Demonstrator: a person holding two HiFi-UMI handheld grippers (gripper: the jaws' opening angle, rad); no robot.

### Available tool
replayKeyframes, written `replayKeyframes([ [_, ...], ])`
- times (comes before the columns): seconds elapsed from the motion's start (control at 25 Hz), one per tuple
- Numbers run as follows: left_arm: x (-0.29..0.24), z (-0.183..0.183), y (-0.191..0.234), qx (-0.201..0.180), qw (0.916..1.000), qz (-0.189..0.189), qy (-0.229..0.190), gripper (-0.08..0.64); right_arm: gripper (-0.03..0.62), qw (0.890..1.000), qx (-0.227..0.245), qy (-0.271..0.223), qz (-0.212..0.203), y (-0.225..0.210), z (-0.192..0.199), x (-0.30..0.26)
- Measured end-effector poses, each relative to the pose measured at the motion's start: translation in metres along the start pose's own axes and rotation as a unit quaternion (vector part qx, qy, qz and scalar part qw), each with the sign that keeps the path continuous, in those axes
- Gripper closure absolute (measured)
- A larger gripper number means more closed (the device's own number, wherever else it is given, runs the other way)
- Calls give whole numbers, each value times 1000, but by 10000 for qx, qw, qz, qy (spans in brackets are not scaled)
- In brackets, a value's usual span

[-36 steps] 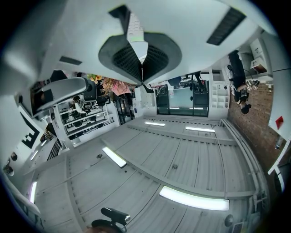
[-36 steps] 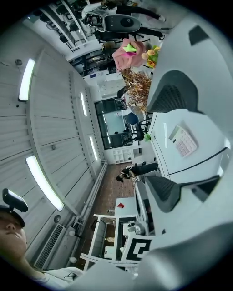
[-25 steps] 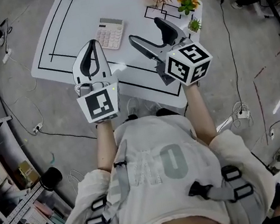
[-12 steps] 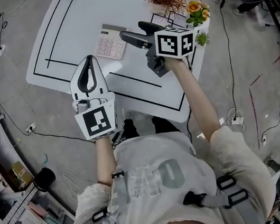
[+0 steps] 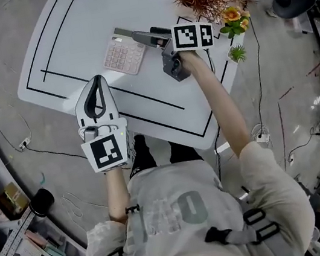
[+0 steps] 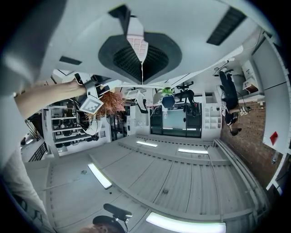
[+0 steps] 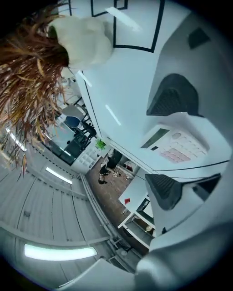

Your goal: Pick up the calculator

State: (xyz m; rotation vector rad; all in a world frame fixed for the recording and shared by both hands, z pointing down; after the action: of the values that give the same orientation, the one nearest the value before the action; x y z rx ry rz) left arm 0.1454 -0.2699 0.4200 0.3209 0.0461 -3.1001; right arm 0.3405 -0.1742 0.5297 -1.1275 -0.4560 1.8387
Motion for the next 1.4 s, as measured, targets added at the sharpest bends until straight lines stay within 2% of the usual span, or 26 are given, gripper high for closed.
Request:
replayKeyframes([
  [0.4, -9, 23, 11, 103, 9997, -55, 192, 538, 230, 9976, -442, 517, -98, -5, 9, -29],
  [0.56, -8, 26, 19, 61, 9995, -96, 284, 538, 263, 9971, -219, 733, -24, -4, 13, -41],
  [0.8, -17, 40, 20, 194, 9985, -148, 484, 538, 284, 9946, 116, 1022, 160, -10, 18, -53],
  [0.88, -20, 44, 19, 216, 9984, -135, 509, 538, 331, 9932, 253, 1057, 412, -17, 16, -54],
  [0.96, -22, 45, 18, 243, 9985, -118, 479, 538, 411, 9912, 370, 1087, 653, -21, 17, -55],
  [1.08, -22, 44, 17, 269, 9985, -95, 465, 538, 417, 9908, 428, 1076, 705, -20, 18, -54],
  [1.2, -20, 42, 16, 264, 9985, -69, 471, 538, 430, 9917, 309, 1078, 636, -16, 18, -52],
  [1.4, -21, 46, 13, 287, 9979, -119, 569, 538, 476, 9949, -146, 943, 319, -13, 22, -51],
])
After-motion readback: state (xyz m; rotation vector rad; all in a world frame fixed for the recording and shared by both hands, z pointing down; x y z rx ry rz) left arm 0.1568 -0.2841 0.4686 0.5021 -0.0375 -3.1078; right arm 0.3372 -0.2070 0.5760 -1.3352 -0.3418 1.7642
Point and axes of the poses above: the fingertips, and each gripper's own axes: x backward along the fingers, y to its left, z out of its underside, the point moved 4 cm from there along x, backward along the fingers, and after that the axes turned 8 degrees about z, right-handed, at the moved point
